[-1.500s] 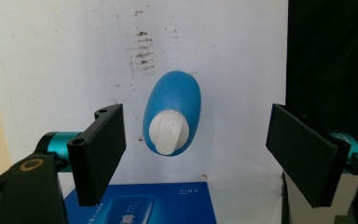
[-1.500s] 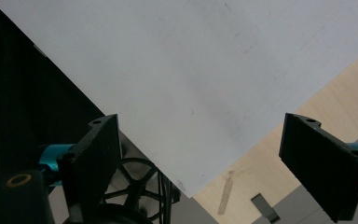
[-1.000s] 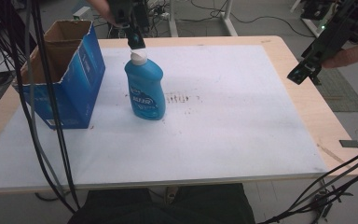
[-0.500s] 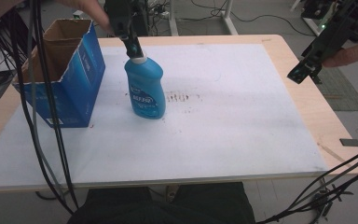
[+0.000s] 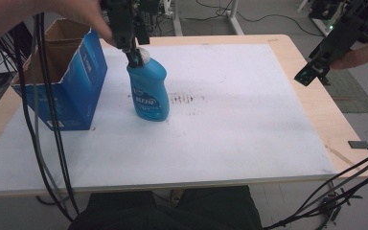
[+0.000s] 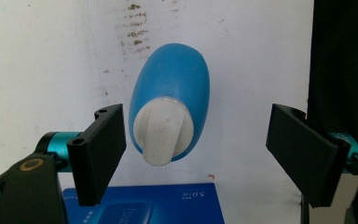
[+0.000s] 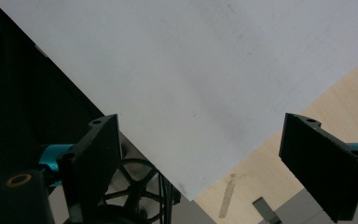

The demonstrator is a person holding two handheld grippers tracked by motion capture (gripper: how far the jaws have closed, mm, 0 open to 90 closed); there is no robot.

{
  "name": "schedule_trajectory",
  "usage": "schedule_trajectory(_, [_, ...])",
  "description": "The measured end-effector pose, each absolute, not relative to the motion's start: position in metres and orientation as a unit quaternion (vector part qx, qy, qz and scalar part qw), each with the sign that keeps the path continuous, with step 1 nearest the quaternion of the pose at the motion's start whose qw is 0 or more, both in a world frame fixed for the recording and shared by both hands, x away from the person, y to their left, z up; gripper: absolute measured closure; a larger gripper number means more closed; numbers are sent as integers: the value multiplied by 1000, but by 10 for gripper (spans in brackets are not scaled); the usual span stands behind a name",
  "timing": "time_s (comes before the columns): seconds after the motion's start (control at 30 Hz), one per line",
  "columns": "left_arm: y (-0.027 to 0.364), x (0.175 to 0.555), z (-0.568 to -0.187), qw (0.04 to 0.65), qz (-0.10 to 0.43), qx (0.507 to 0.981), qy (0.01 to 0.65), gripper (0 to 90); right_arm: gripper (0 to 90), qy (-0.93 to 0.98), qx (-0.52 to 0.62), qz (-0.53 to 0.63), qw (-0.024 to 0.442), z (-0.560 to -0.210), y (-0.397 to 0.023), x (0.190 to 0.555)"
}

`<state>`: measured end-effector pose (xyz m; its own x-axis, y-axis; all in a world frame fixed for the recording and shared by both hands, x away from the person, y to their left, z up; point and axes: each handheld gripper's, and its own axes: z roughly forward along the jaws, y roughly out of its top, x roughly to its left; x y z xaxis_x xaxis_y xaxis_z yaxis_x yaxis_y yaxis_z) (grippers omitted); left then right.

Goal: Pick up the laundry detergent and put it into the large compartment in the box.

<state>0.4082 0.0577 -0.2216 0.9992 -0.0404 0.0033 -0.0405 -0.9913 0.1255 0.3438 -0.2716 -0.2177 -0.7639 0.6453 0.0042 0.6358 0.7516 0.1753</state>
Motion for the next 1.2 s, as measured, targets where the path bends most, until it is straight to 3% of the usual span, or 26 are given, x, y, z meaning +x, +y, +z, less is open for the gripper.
schedule_trajectory(1.2, [62, 420, -270, 49, 4, 999, -10, 200, 121, 936, 341, 82, 24, -222, -271, 343])
